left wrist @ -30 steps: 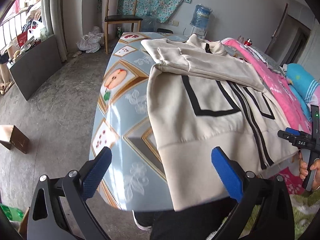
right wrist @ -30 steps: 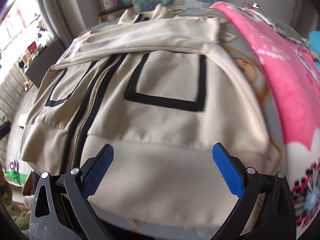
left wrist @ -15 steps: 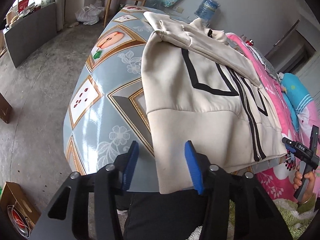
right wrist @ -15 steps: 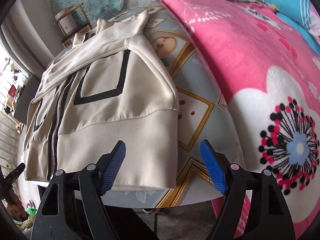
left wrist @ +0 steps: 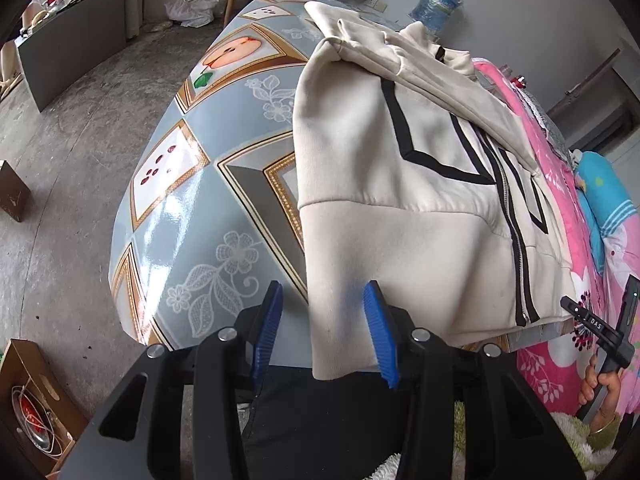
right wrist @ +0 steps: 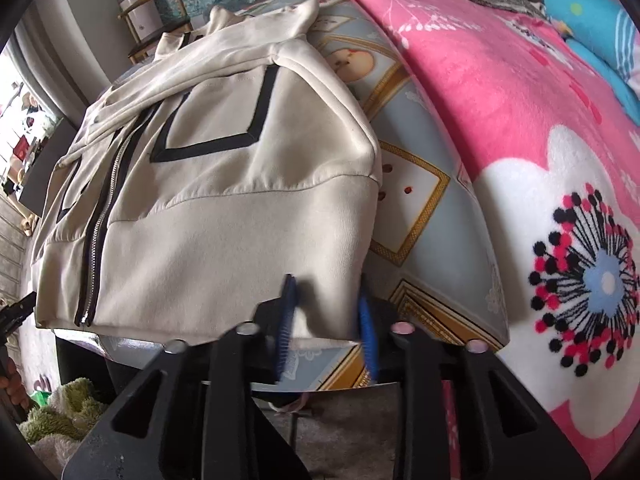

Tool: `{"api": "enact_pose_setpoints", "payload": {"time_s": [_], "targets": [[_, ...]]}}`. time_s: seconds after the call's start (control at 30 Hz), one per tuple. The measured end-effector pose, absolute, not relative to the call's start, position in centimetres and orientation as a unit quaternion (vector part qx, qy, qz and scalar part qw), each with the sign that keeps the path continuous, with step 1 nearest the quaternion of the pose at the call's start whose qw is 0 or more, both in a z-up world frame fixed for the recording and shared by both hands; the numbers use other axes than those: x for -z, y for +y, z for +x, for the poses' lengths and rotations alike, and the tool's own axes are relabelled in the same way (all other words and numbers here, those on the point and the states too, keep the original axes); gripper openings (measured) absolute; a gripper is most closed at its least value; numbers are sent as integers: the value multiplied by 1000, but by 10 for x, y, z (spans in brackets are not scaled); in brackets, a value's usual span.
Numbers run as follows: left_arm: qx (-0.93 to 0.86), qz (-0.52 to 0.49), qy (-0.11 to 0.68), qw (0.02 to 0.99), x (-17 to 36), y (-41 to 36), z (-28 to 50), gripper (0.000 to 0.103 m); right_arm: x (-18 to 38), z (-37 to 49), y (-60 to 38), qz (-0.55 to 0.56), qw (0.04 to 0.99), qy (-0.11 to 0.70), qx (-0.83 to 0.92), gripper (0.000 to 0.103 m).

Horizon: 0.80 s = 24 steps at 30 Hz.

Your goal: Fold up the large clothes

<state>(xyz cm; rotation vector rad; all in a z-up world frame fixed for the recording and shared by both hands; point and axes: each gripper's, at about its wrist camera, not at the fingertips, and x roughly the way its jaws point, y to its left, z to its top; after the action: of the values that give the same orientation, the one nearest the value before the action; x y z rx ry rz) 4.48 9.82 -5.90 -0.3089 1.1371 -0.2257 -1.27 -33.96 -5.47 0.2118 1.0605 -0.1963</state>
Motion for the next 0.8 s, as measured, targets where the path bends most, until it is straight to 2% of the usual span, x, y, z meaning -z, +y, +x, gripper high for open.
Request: {"api": "enact_pose_setpoints", "payload": {"time_s": [0.03,0.07,0.13,0.33,0.5,0.67,0.8], "targets": [[112,-150,532,826,58,97,44,19,53,-13,-339,100,855,501,90,9],[112,-150,531,827,57,97,44,8,51,-14,-337,95,857,499,91,8],[106,-133,519,838,45,96,41,5,38,-15,-334,86,864,488,88,8],[116,-58,448,885,-32,96,9,5,-39,-47,-324,78,903,417,70,6],[106,-37,513,851,10,105,8,5,12,-50,-329,85,863,492,73,4],[104,15,480,871,-18,95,-3,5,-24,-62,-323,89,885,451,67,4],[122,-21,557,821,32,107,14,5,19,-49,-338,105,850,511,71,4]]}}
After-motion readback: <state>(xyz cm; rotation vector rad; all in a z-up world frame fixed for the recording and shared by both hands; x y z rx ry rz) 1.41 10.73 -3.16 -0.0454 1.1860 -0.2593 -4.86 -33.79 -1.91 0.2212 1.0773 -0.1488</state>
